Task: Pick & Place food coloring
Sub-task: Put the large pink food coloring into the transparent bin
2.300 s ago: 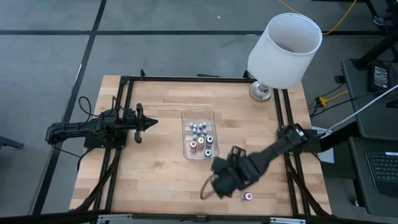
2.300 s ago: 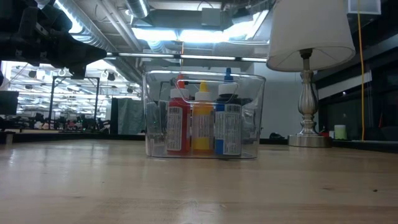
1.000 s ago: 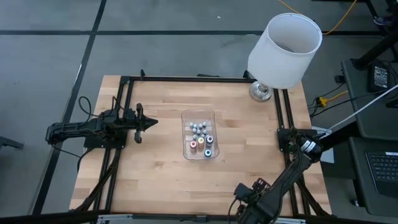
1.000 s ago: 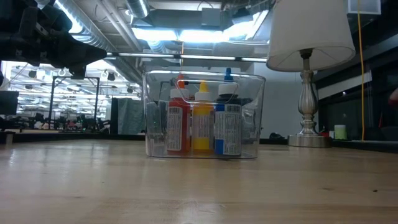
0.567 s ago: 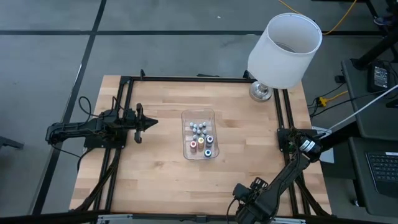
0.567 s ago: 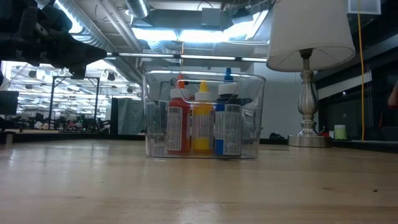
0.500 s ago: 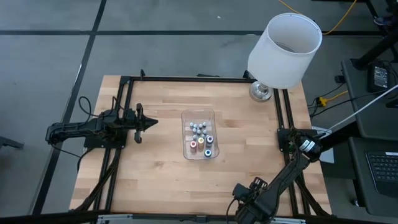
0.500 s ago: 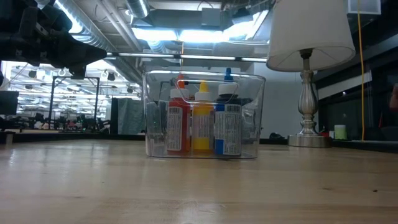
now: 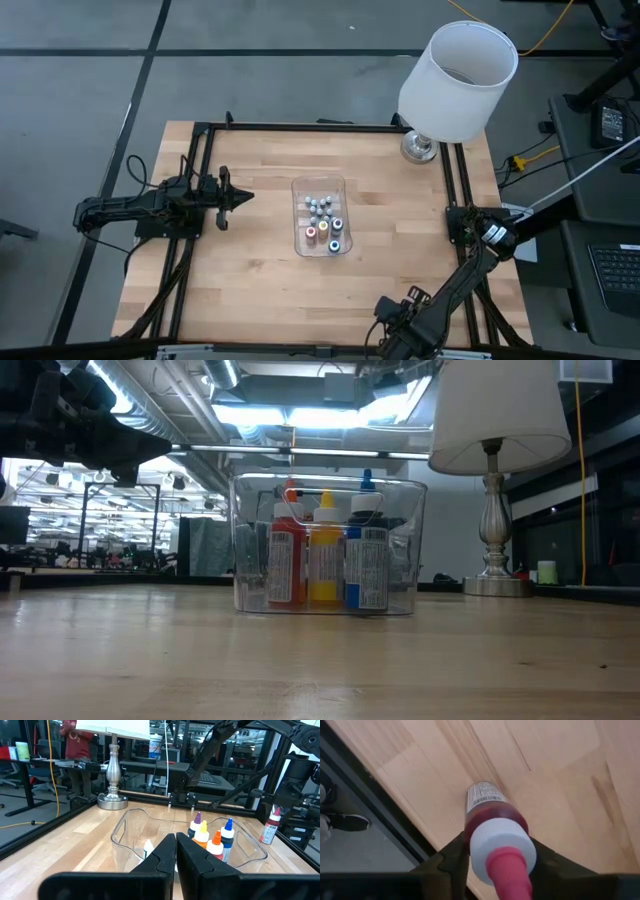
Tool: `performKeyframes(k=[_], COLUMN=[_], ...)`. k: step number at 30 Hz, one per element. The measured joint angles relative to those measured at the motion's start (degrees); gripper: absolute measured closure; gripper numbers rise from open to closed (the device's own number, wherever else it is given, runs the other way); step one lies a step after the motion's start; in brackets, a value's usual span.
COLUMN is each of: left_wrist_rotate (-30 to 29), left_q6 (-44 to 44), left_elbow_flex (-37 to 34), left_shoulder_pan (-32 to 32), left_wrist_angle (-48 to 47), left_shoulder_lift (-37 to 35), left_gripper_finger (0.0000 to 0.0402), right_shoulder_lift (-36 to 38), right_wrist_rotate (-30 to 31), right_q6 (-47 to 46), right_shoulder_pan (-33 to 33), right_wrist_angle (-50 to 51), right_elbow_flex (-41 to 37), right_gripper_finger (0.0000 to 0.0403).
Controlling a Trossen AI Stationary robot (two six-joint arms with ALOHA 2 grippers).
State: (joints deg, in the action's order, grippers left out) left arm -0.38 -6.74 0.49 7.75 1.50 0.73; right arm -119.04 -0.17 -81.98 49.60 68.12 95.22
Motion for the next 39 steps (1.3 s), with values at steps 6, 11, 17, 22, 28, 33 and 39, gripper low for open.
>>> performKeyframes(k=[6, 11, 17, 22, 28, 33, 39], left_wrist_rotate=[-0.02, -0.02, 0.0, -0.01, -0.01, 0.0, 0.0], left_q6=[0.0, 0.0, 0.0, -0.01, 0.0, 0.0, -0.02], left_elbow_flex=[-0.01, -0.02, -0.02, -0.01, 0.0, 0.0, 0.0], left_shoulder_pan=[0.01, 0.01, 0.0, 0.01, 0.01, 0.02, 0.0], left_wrist_angle=[0.0, 0.0, 0.0, 0.0, 0.0, 0.0, 0.0], left_shoulder_lift=[0.0, 0.0, 0.0, 0.0, 0.0, 0.0, 0.0], left_gripper_finger=[0.0395, 0.0394, 0.0391, 0.0394, 0.0395, 0.0391, 0.0393], right_shoulder_lift=[0.04, 0.04, -0.02, -0.02, -0.02, -0.02, -0.02], right_wrist_rotate=[0.05, 0.03, -0.06, -0.1, -0.13, -0.15, -0.06], right_q6=[0.57, 1.6, 1.81, 3.13, 3.11, 4.86, 7.11], right_shoulder_pan=[-0.02, -0.04, -0.09, -0.11, -0.32, -1.64, -3.38], right_wrist_angle=[0.01, -0.2, -0.27, -0.24, -0.22, -0.88, -2.25], right_elbow_flex=[0.04, 0.05, 0.02, 0.02, 0.02, 0.02, 0.02], right_gripper_finger=[0.0261, 0.0261, 0.0273, 0.0249, 0.0175, 0.0106, 0.0081])
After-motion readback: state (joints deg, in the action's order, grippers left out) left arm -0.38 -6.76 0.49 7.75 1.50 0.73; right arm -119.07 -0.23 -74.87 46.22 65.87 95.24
